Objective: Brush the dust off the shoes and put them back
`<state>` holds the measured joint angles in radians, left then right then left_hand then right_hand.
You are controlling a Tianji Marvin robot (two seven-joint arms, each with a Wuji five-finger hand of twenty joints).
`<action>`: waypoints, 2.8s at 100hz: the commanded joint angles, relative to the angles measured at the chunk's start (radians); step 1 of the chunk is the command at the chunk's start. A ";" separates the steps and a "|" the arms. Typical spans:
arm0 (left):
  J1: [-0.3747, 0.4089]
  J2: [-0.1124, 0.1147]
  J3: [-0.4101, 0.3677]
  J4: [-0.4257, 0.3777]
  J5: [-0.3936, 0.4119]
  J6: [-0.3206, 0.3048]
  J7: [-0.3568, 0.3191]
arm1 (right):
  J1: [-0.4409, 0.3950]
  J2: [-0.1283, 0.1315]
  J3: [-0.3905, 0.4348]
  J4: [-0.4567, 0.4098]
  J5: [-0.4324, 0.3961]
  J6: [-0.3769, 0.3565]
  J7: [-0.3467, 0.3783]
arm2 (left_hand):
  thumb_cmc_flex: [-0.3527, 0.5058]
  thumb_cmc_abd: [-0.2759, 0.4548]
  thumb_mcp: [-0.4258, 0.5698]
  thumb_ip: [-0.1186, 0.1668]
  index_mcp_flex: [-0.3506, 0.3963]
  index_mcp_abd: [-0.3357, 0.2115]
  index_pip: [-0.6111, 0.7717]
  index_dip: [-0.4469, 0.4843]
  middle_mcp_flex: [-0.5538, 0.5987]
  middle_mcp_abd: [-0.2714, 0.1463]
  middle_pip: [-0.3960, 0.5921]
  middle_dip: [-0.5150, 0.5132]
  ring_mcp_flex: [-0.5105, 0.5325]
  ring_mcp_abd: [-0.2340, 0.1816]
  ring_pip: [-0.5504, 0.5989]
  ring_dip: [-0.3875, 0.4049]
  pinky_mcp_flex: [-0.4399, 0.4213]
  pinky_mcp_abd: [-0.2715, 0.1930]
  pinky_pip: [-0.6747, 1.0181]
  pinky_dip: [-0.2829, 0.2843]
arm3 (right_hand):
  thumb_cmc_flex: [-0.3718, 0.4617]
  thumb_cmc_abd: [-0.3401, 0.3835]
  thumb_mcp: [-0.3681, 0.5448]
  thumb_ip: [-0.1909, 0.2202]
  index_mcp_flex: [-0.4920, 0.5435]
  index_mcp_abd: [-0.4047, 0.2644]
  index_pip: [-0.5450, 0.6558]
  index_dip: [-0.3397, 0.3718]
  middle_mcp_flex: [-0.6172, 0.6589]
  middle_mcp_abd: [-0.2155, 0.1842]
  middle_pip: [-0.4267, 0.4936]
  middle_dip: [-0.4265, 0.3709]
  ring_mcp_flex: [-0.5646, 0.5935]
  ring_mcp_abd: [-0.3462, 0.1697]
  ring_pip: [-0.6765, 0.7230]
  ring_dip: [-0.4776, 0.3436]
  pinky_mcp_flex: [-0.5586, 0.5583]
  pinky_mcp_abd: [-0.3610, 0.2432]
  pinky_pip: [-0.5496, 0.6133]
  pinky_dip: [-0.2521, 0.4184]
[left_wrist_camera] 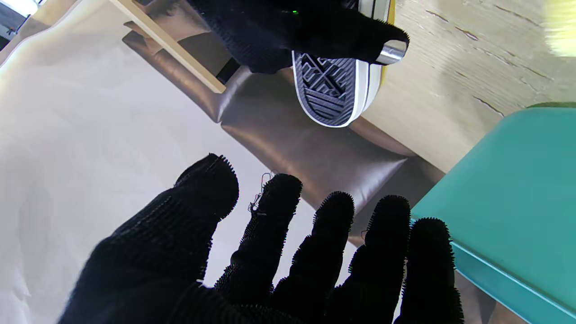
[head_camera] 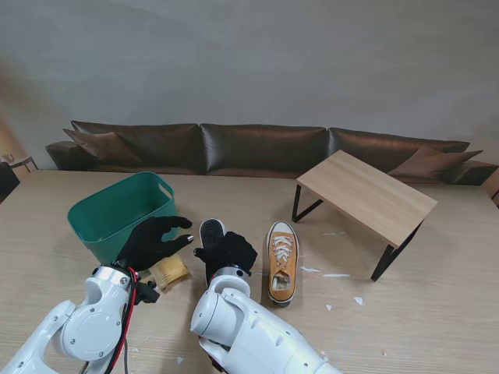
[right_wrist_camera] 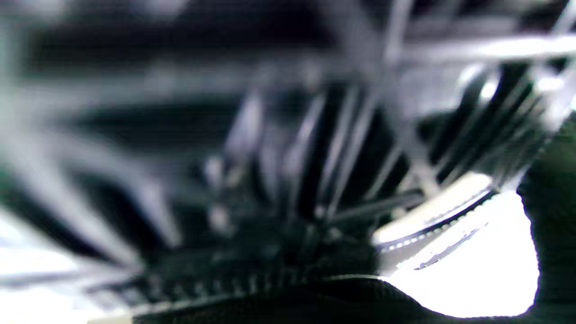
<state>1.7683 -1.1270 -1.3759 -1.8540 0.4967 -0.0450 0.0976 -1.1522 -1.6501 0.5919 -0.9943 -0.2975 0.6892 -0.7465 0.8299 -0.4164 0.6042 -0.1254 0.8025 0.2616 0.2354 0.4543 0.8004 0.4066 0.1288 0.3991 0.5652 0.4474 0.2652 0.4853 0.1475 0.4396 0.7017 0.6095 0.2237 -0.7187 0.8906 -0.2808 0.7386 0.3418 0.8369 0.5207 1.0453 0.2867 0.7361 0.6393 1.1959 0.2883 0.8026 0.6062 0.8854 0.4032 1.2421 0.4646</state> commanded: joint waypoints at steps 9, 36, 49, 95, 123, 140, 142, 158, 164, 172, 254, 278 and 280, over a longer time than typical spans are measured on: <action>-0.001 -0.002 0.003 -0.002 -0.010 0.015 -0.034 | 0.009 -0.028 0.001 0.036 0.018 0.010 -0.016 | -0.008 0.029 -0.026 0.036 0.016 0.013 0.000 0.001 -0.013 0.012 0.002 0.007 -0.025 0.014 -0.008 -0.003 -0.013 -0.035 -0.022 0.002 | 0.147 0.130 0.337 0.171 -0.099 -0.074 -0.026 0.042 -0.099 -0.034 0.038 -0.025 -0.054 -0.037 0.028 -0.014 -0.390 -0.053 0.015 -0.009; -0.008 -0.004 0.009 0.012 -0.025 0.026 -0.032 | -0.005 -0.020 0.010 -0.006 0.021 0.071 0.029 | -0.006 0.036 -0.036 0.038 0.022 0.020 0.001 0.003 -0.002 0.020 0.007 0.014 -0.022 0.018 -0.005 -0.001 -0.013 -0.035 -0.023 0.002 | 0.107 0.081 0.278 0.167 -0.264 -0.024 -0.101 -0.004 -0.288 -0.009 0.052 -0.049 -0.227 0.012 0.069 -0.022 -0.523 -0.047 0.001 0.013; -0.009 -0.003 0.010 0.014 -0.029 0.027 -0.039 | -0.004 -0.012 0.003 -0.025 0.014 0.118 0.084 | -0.006 0.039 -0.041 0.038 0.024 0.023 0.002 0.003 0.006 0.024 0.011 0.020 -0.018 0.018 -0.003 0.000 -0.011 -0.034 -0.021 0.004 | 0.092 0.073 0.238 0.168 -0.325 -0.015 -0.129 -0.027 -0.353 -0.020 0.064 -0.050 -0.280 -0.002 0.089 -0.019 -0.546 -0.070 -0.001 0.037; -0.007 -0.002 0.017 0.011 -0.041 0.035 -0.051 | -0.003 0.018 -0.010 -0.079 0.000 0.193 0.200 | -0.004 0.051 -0.057 0.040 0.047 0.038 0.014 0.011 0.035 0.032 0.027 0.047 0.002 0.038 0.030 0.022 -0.003 -0.029 0.012 0.019 | 0.070 0.057 0.161 0.169 -0.478 -0.013 -0.199 -0.119 -0.515 -0.040 0.028 -0.082 -0.432 -0.021 0.057 -0.028 -0.641 -0.124 -0.072 0.080; -0.002 0.000 0.027 0.003 -0.040 0.043 -0.058 | -0.001 0.040 -0.019 -0.118 -0.024 0.196 0.228 | -0.005 0.062 -0.070 0.040 0.061 0.043 0.022 0.020 0.045 0.034 0.029 0.067 0.004 0.045 0.049 0.040 -0.007 -0.028 0.045 0.028 | 0.064 0.057 0.141 0.167 -0.498 -0.020 -0.197 -0.144 -0.535 -0.045 0.019 -0.090 -0.450 -0.025 0.048 -0.031 -0.657 -0.138 -0.097 0.091; -0.004 0.000 0.034 0.007 -0.042 0.048 -0.062 | 0.002 0.052 -0.015 -0.145 -0.032 0.204 0.243 | -0.003 0.065 -0.074 0.041 0.071 0.049 0.028 0.024 0.055 0.035 0.034 0.074 0.011 0.049 0.058 0.046 -0.003 -0.026 0.059 0.030 | 0.063 0.065 0.134 0.168 -0.503 -0.033 -0.193 -0.152 -0.534 -0.046 0.010 -0.097 -0.448 -0.026 0.042 -0.033 -0.656 -0.138 -0.102 0.095; -0.004 0.000 0.035 0.008 -0.043 0.049 -0.063 | 0.002 0.053 -0.015 -0.147 -0.032 0.205 0.244 | -0.002 0.065 -0.075 0.041 0.072 0.049 0.029 0.025 0.056 0.036 0.035 0.076 0.012 0.051 0.060 0.048 -0.004 -0.026 0.062 0.031 | 0.062 0.066 0.133 0.168 -0.503 -0.034 -0.193 -0.153 -0.532 -0.048 0.011 -0.097 -0.448 -0.026 0.042 -0.034 -0.656 -0.138 -0.102 0.096; -0.003 -0.001 0.045 0.013 -0.047 0.060 -0.062 | 0.004 0.064 -0.011 -0.157 -0.034 0.203 0.255 | 0.002 0.068 -0.084 0.039 0.076 0.052 0.036 0.037 0.064 0.039 0.042 0.097 0.015 0.059 0.082 0.067 -0.004 -0.019 0.095 0.041 | 0.063 0.070 0.132 0.170 -0.495 -0.047 -0.184 -0.158 -0.503 -0.056 0.008 -0.102 -0.434 -0.024 0.042 -0.034 -0.651 -0.141 -0.104 0.099; -0.001 -0.001 0.048 0.016 -0.046 0.063 -0.057 | 0.005 0.069 -0.010 -0.160 -0.035 0.199 0.257 | 0.002 0.068 -0.086 0.039 0.078 0.052 0.037 0.039 0.064 0.039 0.041 0.099 0.015 0.060 0.084 0.068 -0.006 -0.019 0.098 0.041 | 0.063 0.071 0.132 0.170 -0.493 -0.055 -0.181 -0.159 -0.498 -0.057 0.007 -0.102 -0.434 -0.024 0.041 -0.034 -0.651 -0.141 -0.105 0.100; 0.003 -0.002 0.051 0.018 -0.045 0.066 -0.051 | 0.008 0.074 -0.008 -0.162 -0.040 0.195 0.257 | 0.003 0.069 -0.088 0.039 0.077 0.051 0.036 0.041 0.065 0.039 0.041 0.102 0.015 0.061 0.085 0.070 -0.006 -0.017 0.101 0.040 | 0.063 0.072 0.132 0.171 -0.491 -0.055 -0.177 -0.161 -0.493 -0.060 0.006 -0.103 -0.428 -0.024 0.040 -0.034 -0.647 -0.139 -0.107 0.101; -0.046 -0.002 0.074 0.070 -0.084 0.045 -0.069 | -0.083 0.286 0.080 -0.519 -0.160 0.130 0.420 | 0.000 0.082 -0.103 0.043 0.071 0.047 0.026 0.037 0.052 0.034 0.028 0.097 0.000 0.056 0.075 0.069 -0.028 -0.010 0.087 0.031 | 0.034 0.150 0.067 0.184 -0.445 -0.157 -0.182 -0.173 -0.484 -0.056 -0.022 -0.109 -0.437 -0.005 -0.018 -0.047 -0.659 -0.120 -0.163 0.084; -0.098 0.001 0.098 0.108 -0.112 0.030 -0.098 | -0.191 0.414 0.171 -0.681 -0.255 -0.004 0.558 | 0.002 0.087 -0.116 0.044 0.067 0.038 0.025 0.036 0.044 0.024 0.024 0.086 -0.010 0.052 0.059 0.064 -0.039 -0.011 0.067 0.031 | 0.039 0.148 0.060 0.189 -0.373 -0.218 -0.208 -0.163 -0.449 -0.059 -0.051 -0.111 -0.430 0.001 -0.059 -0.055 -0.651 -0.108 -0.169 0.085; -0.101 0.001 0.099 0.111 -0.113 0.028 -0.099 | -0.202 0.423 0.180 -0.693 -0.264 -0.019 0.567 | 0.002 0.087 -0.117 0.044 0.065 0.037 0.024 0.035 0.043 0.023 0.023 0.085 -0.012 0.052 0.056 0.063 -0.040 -0.010 0.064 0.031 | 0.041 0.146 0.060 0.189 -0.365 -0.224 -0.208 -0.162 -0.446 -0.058 -0.053 -0.111 -0.429 0.002 -0.061 -0.055 -0.650 -0.108 -0.170 0.085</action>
<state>1.6778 -1.1232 -1.2790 -1.7497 0.3898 -0.0110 0.0206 -1.3256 -1.2565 0.7662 -1.6708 -0.5476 0.6835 -0.1919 0.8311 -0.3716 0.5069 -0.1254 0.8649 0.3069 0.2688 0.4879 0.8469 0.4327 0.1640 0.4972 0.5677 0.4810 0.3342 0.5462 0.1328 0.4401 0.7675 0.6348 0.2849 -0.5908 0.9768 -0.1147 0.3518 0.1463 0.6384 0.3643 0.5759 0.2474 0.6932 0.5423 0.7678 0.2749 0.7493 0.5564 0.6188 0.2919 1.0868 0.5427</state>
